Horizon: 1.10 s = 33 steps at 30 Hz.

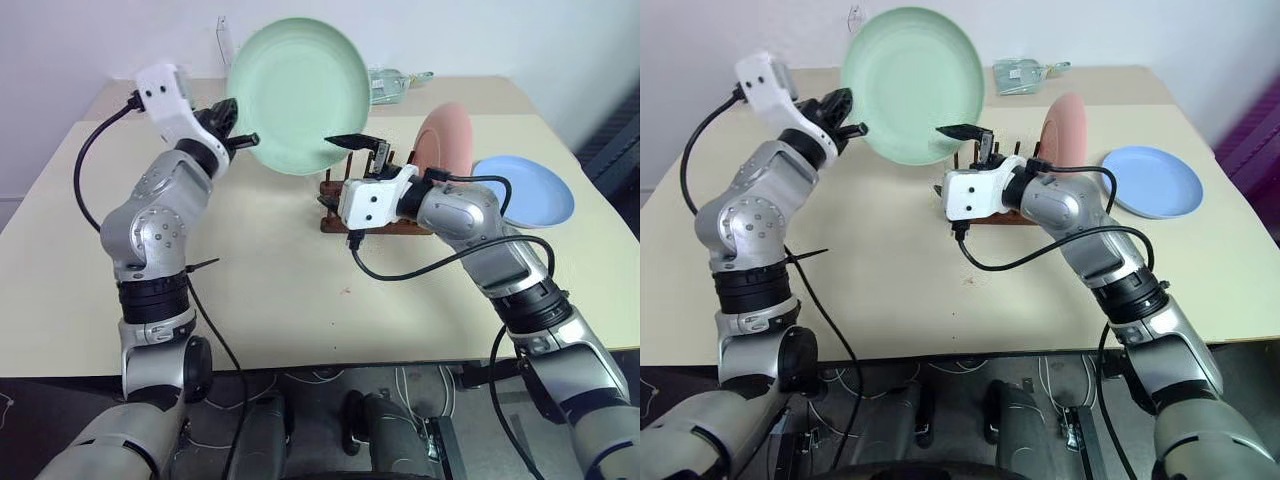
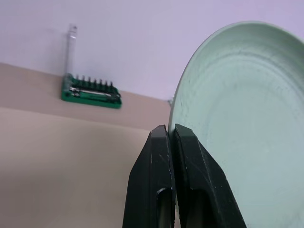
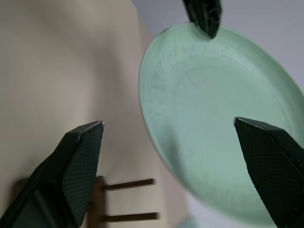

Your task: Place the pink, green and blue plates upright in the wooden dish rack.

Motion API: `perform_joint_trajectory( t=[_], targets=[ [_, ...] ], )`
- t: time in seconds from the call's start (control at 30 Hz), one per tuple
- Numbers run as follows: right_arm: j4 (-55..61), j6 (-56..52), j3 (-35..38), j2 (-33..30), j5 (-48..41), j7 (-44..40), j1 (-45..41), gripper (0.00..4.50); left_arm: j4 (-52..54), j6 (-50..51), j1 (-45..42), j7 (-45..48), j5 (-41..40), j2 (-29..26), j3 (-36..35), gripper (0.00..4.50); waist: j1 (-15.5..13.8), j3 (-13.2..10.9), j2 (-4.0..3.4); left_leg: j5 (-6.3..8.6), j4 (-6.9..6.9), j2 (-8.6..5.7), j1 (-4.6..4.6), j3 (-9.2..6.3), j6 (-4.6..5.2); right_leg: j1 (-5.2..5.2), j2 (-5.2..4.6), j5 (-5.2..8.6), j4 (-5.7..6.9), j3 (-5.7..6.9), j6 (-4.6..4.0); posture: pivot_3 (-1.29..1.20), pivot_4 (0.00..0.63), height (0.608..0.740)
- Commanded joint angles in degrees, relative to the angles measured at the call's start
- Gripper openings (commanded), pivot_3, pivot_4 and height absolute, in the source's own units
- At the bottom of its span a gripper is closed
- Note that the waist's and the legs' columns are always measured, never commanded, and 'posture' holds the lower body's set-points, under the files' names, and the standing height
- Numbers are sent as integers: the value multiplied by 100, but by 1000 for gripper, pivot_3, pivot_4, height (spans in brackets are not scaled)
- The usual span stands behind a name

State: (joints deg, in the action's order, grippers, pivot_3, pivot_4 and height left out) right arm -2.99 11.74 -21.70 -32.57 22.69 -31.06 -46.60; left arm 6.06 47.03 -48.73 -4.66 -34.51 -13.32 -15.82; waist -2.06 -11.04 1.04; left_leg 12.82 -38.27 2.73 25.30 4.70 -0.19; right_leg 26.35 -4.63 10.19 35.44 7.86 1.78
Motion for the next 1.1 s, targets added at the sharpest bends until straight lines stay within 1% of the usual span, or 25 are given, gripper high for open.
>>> perform_joint_trajectory(
  t=[0.03, 0.1, 0.2, 0.3, 0.33, 0.4, 0.43, 0.5, 0.57, 0.63, 0.67, 0.7, 0.73, 0.8, 0.83, 0.9, 0.93, 0.97, 1.0, 1.03, 1.07, 1.1],
  targets=[
    [-257, 487, -58, 28, 572, 377, -282, 4460, 369, 282, -216, -101, -167, 84, 11, 0, 2, 0, 0, 0, 0, 0, 0, 0, 0, 0, 1, 0, 0, 0, 0, 0, 150, 730],
    [-503, 630, -119, 51, 818, 514, -368, 4460, 424, 400, -270, -126, -252, 187, -2, 0, 5, 0, 0, -2, 0, 0, 0, -1, -2, 0, 1, 0, 1, 0, 0, 0, 150, 730],
    [-670, 715, -101, 107, 921, 576, -416, 3668, 409, 477, -290, -147, -210, 203, -6, 0, 5, -1, 1, -3, 0, 0, 0, -1, -3, 0, 1, 0, 1, 0, 0, 0, 150, 730],
    [-725, 776, -66, 113, 1032, 651, -414, 2054, 398, 512, -275, -121, -249, 212, -69, 0, 6, -1, 1, -3, 0, 0, 0, -1, -4, 0, 1, 0, 0, 0, 0, 0, 150, 730],
    [-733, 792, -56, 114, 1056, 670, -413, 1589, 393, 520, -267, -115, -251, 206, -78, 0, 6, -1, 1, -3, 0, 0, 0, -2, -4, 0, 1, 0, 0, 0, 0, 0, 150, 730],
    [-742, 830, -35, 103, 1140, 734, -423, 476, 374, 515, -236, -98, -243, 189, -82, 0, 5, -1, 1, -3, 0, 0, 0, -2, -4, 0, 2, 0, 1, 0, 0, 0, 150, 730],
    [-739, 845, -24, 91, 1207, 783, -430, 55, 370, 508, -224, -85, -271, 202, -101, 0, 7, -1, 1, -3, 0, 0, 0, -2, -4, 0, 1, 0, 1, 0, 0, 0, 150, 730],
    [-743, 860, -5, 87, 1275, 811, -435, 0, 372, 489, -221, -49, -324, 230, -132, 634, 7, -1, 0, -3, 0, 0, 0, -2, -4, 0, 2, 0, 0, 0, 0, 0, 150, 730],
    [-734, 864, 20, 100, 1284, 828, -423, 0, 384, 369, -263, -14, -448, 323, -249, 1408, 2, -1, 0, -3, 0, 0, 0, -3, -5, -1, 2, 0, 1, 0, 0, 0, 150, 730],
    [-685, 848, 52, 102, 1274, 850, -399, 0, 351, 70, -385, -122, -550, 461, -515, 2615, 0, -1, 0, -4, 0, 0, 0, -3, -5, -2, 1, 0, 0, 0, 0, 0, 150, 730],
    [-647, 837, 77, 101, 1268, 872, -383, 0, 291, -145, -486, -256, -629, 543, -746, 3029, 0, -2, 1, -4, 0, 0, 0, -3, -5, -2, 1, 0, 0, 0, 0, 0, 150, 730],
    [-622, 831, 93, 100, 1263, 886, -373, 0, 247, -291, -552, -351, -679, 597, -899, 3642, 1, -4, 5, -4, -1, 0, 0, -3, -5, -2, 1, 0, 0, 0, 0, 0, 150, 730],
    [-585, 800, 136, 117, 1209, 896, -351, 0, 185, -557, -639, -471, -710, 642, -1107, 4037, 0, -4, 5, -5, -1, 0, 0, -4, -6, -1, 2, -1, 0, 0, 0, 0, 150, 730],
    [-544, 770, 213, 141, 1128, 932, -329, 0, 11, -979, -778, -666, -779, 661, -1476, 4037, 10, -4, 5, -5, 0, 0, 0, -5, -6, -1, 4, 0, 0, 1, 0, 0, 150, 730],
    [-506, 697, 321, 216, 949, 935, -297, 0, -83, -1239, -814, -745, -666, 590, -1593, 4037, 14, -4, 5, -5, 1, 0, 0, -4, -6, -1, 4, 0, -1, 1, 0, 0, 150, 730],
    [-283, 436, 676, 510, 271, 868, -291, 0, -330, -1600, -698, -743, -225, 181, -1639, 4037, 49, -4, 5, -5, 4, 0, -4, -1, -6, -2, 5, -1, 0, 0, -1, 0, 150, 730],
    [-63, 175, 919, 752, -321, 744, -293, 0, -459, -1640, -515, -629, 69, -110, -1491, 4037, 81, -5, 4, -5, 5, 1, -4, -1, -7, -1, 8, -1, 1, 0, -1, 0, 150, 730],
    [97, -13, 1080, 916, -705, 641, -294, 0, -550, -1652, -386, -538, 244, -299, -1366, 4037, 143, -5, 4, -7, 7, 2, -4, -1, -10, 0, 9, -2, 3, 0, -2, 0, 150, 730],
    [355, -367, 1276, 1127, -1311, 452, -300, 0, -619, -1722, -169, -345, 493, -510, -1128, 4037, 144, -5, 2, -9, 11, 2, -6, -2, -12, 0, 10, -4, 5, 0, -7, 0, 150, 730],
    [708, -948, 1540, 1366, -2127, 280, -324, 0, -680, -1670, 131, -24, 641, -690, -850, 4037, 146, -4, 3, -9, 12, 2, -6, -2, -12, -1, 9, -13, 6, 0, -23, 0, 150, 730],
    [959, -1373, 1718, 1512, -2665, 168, -341, 0, -722, -1649, 328, 202, 721, -795, -672, 4037, 145, -4, 1, -9, 11, 2, -7, -4, -13, -3, 9, -14, 6, 2, -23, 0, 150, 730],
    [1239, -2027, 1955, 1674, -3288, 148, -377, 0, -735, -1714, 596, 475, 892, -913, -394, 4037, 122, -3, 1, -9, 12, 2, -7, -4, -12, -4, 6, -14, 6, 2, -24, 0, 150, 730]
  ],
)
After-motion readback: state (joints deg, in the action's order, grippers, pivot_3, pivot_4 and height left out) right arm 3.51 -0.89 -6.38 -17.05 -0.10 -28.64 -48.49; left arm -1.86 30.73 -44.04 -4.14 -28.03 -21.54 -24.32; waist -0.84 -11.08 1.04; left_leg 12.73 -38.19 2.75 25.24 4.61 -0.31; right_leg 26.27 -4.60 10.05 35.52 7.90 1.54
